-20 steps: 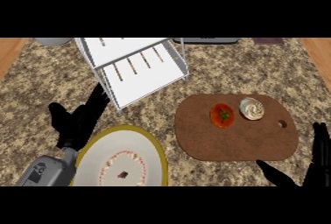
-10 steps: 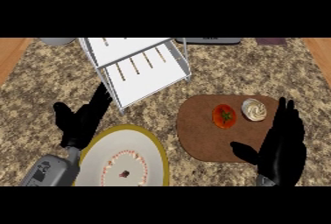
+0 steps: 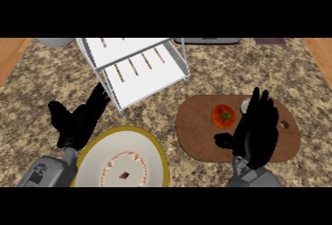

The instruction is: Pick the cupcake from the cutting board and place it in the tiered basket

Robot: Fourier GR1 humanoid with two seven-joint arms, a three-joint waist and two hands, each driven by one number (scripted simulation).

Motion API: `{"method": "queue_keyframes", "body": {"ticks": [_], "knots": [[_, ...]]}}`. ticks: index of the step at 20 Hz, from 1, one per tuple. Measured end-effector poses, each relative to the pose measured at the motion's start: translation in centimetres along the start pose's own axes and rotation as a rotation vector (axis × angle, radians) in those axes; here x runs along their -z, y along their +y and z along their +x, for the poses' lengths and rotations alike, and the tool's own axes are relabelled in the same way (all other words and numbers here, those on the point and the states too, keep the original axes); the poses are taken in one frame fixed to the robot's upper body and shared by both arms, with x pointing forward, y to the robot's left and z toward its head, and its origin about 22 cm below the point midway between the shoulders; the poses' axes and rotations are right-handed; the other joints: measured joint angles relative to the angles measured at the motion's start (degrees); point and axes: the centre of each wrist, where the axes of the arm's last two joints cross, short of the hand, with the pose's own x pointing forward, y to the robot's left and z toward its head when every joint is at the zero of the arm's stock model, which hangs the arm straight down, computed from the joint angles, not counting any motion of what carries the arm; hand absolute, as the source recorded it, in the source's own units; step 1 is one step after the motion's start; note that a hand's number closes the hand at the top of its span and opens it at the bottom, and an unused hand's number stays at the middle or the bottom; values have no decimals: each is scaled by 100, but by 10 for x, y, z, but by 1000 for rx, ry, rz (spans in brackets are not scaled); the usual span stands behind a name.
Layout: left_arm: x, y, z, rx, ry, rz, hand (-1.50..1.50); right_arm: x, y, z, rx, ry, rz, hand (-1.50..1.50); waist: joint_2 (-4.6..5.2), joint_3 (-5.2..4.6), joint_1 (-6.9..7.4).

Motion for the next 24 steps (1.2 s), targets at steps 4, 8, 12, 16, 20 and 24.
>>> {"method": "queue_keyframes", "body": {"ticks": [4,8,12,16,20,24], "knots": [[2,3,-4,-3,-3,-1,0,5,7,-2,-32,23,-5,-150,-8,6,-26],[2,8,-3,-5,-9,-13,0,7,19,-14,-60,43,-27,-150,-7,7,-38],[0,5,-3,-8,-3,-9,0,9,22,-18,-58,54,-47,-150,-9,8,-39],[-3,1,-4,-8,4,-5,0,18,28,-25,-53,73,-58,-150,-13,11,-33],[-3,3,-2,-8,-4,-2,0,25,28,-29,-28,81,-70,-150,-11,8,-39],[-1,2,-5,-7,-21,-5,0,31,33,-35,-11,99,-63,-150,-28,19,-34]]}}
